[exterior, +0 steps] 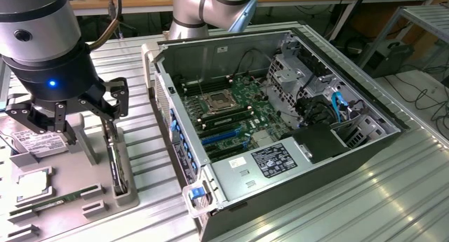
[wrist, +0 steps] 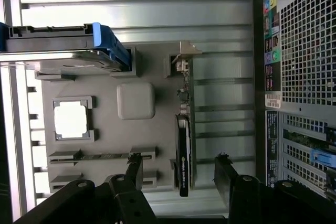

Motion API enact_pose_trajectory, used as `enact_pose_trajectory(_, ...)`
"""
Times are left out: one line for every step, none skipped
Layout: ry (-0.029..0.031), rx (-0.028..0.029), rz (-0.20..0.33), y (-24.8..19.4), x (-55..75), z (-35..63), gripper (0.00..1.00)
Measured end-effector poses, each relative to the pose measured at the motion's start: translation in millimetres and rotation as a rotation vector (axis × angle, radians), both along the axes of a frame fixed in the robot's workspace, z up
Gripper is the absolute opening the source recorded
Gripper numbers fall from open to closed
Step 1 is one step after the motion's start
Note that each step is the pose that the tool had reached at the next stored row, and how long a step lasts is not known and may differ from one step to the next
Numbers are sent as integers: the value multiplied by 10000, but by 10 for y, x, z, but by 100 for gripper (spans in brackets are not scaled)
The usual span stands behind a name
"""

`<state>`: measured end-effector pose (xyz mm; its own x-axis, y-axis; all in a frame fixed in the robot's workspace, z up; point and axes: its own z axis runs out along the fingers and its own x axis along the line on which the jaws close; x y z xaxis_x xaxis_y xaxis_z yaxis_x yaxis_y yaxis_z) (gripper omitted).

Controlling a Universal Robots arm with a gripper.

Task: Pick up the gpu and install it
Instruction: 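Pick up the gpu and move the gpu toward the slot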

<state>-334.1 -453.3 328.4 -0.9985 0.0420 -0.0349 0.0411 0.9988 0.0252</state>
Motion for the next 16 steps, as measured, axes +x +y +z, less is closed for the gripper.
enact_pose_trajectory(0, 0, 1, 0, 0, -5, 66)
enact_pose_trajectory(0, 0, 1, 0, 0, -9, 66)
enact_pose_trajectory(0, 0, 2, 0, 0, -13, 66)
enact_pose_trajectory(0, 0, 3, 0, 0, -17, 66)
enact_pose_trajectory(0, 0, 4, 0, 0, -21, 66)
enact_pose_trajectory(0, 0, 5, 0, 0, -25, 66)
enact_pose_trajectory(0, 0, 5, 0, 0, -30, 66)
enact_pose_trajectory(0, 0, 7, 0, 0, -36, 66)
enact_pose_trajectory(0, 0, 8, 0, 0, -42, 66)
enact_pose_trajectory(0, 0, 9, 0, 0, -48, 66)
enact_pose_trajectory(0, 0, 10, 0, 0, -53, 66)
enact_pose_trajectory(0, 0, 10, 0, 0, -57, 66)
enact_pose_trajectory(0, 0, 11, 0, 0, -61, 66)
enact_pose_trajectory(0, 0, 11, 0, 0, -64, 66)
enact_pose_trajectory(0, 1, 12, 0, 0, -69, 66)
enact_pose_trajectory(-1, 1, 12, 0, 0, -73, 66)
